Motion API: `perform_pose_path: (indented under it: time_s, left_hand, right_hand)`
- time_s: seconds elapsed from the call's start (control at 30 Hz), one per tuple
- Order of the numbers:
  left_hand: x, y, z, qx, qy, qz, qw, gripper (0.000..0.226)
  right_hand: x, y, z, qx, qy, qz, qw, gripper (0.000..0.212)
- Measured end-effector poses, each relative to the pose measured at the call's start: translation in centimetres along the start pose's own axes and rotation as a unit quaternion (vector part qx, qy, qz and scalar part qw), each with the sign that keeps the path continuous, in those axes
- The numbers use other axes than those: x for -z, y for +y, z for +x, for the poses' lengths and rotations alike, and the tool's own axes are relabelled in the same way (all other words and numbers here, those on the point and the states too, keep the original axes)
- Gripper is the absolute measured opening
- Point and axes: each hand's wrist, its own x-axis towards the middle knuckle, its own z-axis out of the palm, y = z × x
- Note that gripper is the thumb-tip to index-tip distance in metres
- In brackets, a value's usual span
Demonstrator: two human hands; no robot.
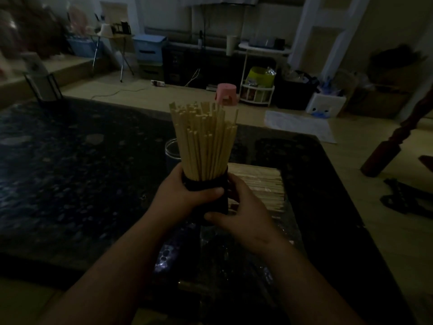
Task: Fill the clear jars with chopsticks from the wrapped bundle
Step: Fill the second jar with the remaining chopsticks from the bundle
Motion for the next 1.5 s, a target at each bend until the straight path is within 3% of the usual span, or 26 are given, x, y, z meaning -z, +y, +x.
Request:
perform_pose_path:
  time_s: [0.2,0.3,0.53,0.73,0.87,1.2,1.5]
  left_hand:
    - [-1.5,0.9,-0.1,-0.038,-0.048,0.031,0.998,0.082]
    - [-2.3,1.0,0.1,-0.051,-0.065,0.035,0.996,0.098]
    - [-4.6,1.3,-0.5,-0.032,-0.089,-0.006,0.996,0.100]
    - [-6.8,0.7,1.4,0.041,-0.058,0.013,0.997,0.064]
    - [-8.4,1.0,4.8,0.055,-0.057,0.029,0.996,0.066]
    - [-13.1,-0.1,11.3,0.087,-0.064,0.047,0.993,0.063]
    - [-14.4,-0.9,13.6,0.066,-0.057,0.072,0.994,0.061]
  right_hand:
    - [0.0,-0.2,0.1,0.008,0.064,0.020,0.998,0.065]
    - [0.3,0.2,0.3,0.004,0.110,-0.013,0.994,0.067]
    - [3.0,0.9,-0.1,-0.047,0.177,0.008,0.983,0.070]
    - [7.5,3.3,1.3,-0.067,0.256,-0.022,0.964,0.087]
    - [10.6,5.2,3.0,-0.090,0.296,-0.026,0.951,0.089]
    - [15.4,11.8,8.3,-0.150,0.359,-0.045,0.920,0.090]
    - [16.5,15.3,10.5,-0.195,0.359,-0.045,0.912,0.094]
